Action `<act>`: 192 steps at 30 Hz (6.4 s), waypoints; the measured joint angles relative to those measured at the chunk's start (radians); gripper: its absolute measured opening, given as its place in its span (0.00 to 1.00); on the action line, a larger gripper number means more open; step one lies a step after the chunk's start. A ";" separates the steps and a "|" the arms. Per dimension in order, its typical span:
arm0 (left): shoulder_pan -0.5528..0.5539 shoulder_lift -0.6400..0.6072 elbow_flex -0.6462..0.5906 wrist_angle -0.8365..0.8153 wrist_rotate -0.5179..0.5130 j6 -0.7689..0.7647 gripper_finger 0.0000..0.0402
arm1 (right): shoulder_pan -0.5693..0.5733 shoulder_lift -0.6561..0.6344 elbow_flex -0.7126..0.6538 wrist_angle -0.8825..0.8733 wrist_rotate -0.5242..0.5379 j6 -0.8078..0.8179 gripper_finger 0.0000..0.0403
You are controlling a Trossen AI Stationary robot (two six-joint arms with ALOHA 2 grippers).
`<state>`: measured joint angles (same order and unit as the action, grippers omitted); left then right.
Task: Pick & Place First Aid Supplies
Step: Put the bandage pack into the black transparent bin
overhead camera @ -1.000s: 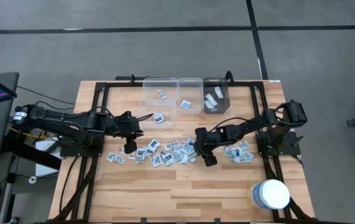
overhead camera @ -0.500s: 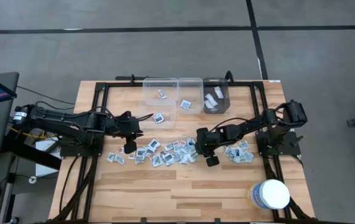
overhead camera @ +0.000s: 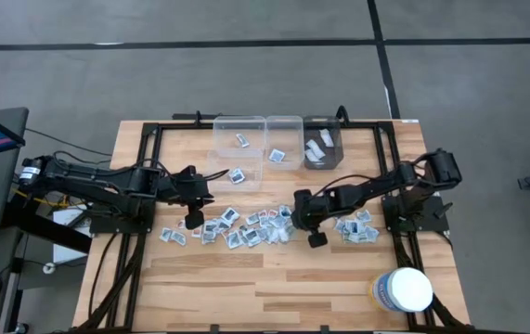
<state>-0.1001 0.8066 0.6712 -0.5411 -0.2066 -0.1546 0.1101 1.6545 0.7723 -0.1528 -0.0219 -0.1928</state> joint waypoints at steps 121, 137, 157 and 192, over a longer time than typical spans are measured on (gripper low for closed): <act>0.000 0.000 0.000 0.010 0.016 0.000 0.14 | -0.032 0.084 -0.001 0.091 -0.005 0.193 0.37; 0.000 0.000 0.000 0.003 0.023 0.000 0.14 | -0.032 0.135 -0.001 0.070 0.005 0.193 0.13; 0.000 0.000 0.000 0.007 0.026 0.019 0.14 | -0.070 -0.115 0.133 -0.191 0.142 0.104 0.01; 0.000 0.000 0.000 0.041 0.041 0.008 0.14 | -0.463 -0.306 0.196 -0.525 0.808 0.376 0.05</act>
<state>-0.1005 0.8066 0.6708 -0.5003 -0.1654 -0.1471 -0.3532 1.3487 0.9688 -0.6779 0.7856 0.1827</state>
